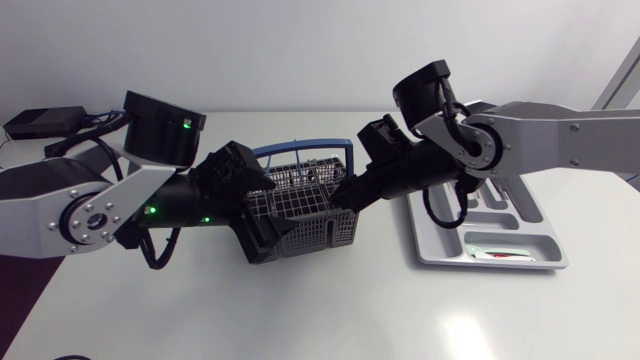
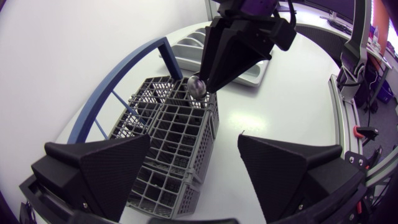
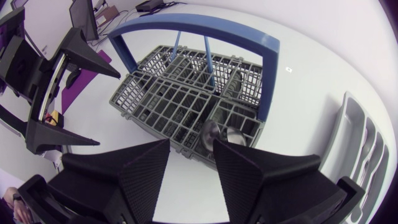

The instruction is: Unload the cutlery basket into the drawer organizer.

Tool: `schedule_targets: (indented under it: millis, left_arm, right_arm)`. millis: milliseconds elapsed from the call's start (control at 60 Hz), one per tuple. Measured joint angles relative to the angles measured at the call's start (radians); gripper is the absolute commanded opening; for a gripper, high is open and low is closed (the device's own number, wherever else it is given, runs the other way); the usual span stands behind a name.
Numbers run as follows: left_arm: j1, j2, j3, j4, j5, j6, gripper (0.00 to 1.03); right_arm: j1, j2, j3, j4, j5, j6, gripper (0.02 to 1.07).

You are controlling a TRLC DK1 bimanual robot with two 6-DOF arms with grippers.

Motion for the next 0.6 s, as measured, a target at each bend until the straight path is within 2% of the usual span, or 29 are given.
schedule_targets:
  millis: [600]
  left_arm:
    - [0.000, 0.000, 0.000, 0.000, 0.000, 0.000, 0.98]
  right_arm:
    - [0.000, 0.000, 0.000, 0.004, 0.026, 0.000, 0.55]
